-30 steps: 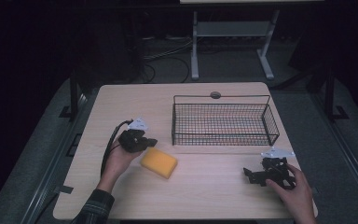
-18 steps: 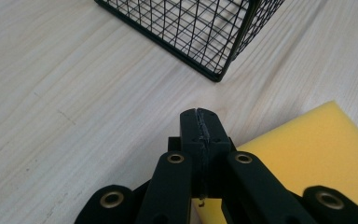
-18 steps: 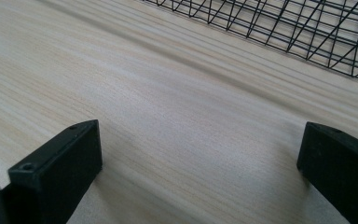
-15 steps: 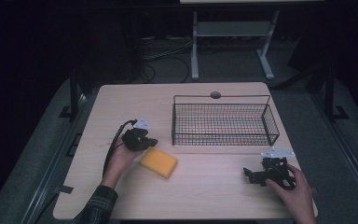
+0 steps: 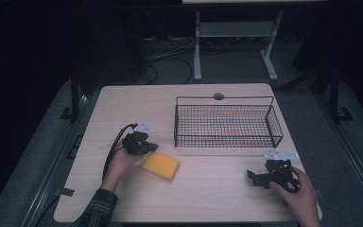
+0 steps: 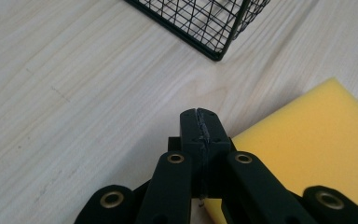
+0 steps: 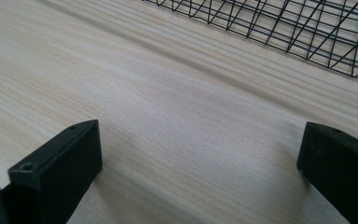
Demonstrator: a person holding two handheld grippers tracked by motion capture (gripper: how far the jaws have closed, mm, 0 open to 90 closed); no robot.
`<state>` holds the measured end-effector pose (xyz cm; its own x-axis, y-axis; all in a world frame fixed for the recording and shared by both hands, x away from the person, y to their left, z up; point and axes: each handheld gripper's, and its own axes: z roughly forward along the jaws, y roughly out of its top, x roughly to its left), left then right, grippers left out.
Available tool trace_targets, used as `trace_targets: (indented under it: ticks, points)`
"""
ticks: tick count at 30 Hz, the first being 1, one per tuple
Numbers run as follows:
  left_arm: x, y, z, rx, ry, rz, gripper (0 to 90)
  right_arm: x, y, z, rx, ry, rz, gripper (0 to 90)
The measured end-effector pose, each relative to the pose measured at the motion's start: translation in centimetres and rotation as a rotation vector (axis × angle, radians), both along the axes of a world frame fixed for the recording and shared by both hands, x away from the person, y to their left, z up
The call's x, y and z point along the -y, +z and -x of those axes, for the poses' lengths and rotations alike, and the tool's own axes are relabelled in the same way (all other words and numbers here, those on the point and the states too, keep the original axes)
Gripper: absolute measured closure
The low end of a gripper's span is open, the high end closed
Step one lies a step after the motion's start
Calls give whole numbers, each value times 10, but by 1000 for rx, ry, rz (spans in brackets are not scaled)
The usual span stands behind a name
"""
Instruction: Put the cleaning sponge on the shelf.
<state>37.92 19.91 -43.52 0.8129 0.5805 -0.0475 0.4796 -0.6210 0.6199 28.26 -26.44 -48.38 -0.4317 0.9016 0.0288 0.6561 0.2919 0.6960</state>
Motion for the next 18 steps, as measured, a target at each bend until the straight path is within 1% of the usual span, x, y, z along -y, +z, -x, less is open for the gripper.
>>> trace_targets:
  ticks: [4,5,7,14,18]
  points:
    - [-4,0,4,-5,3,2,898,0,0,0,0,0,0,0]
    - [-5,0,5,-12,2,-3,898,0,0,0,0,0,0,0]
    - [-6,0,8,-14,4,3,898,0,0,0,0,0,0,0]
    - [-10,-1,14,-20,0,4,898,0,0,0,0,0,0,0]
    - [-12,0,19,-31,1,9,898,0,0,0,0,0,0,0]
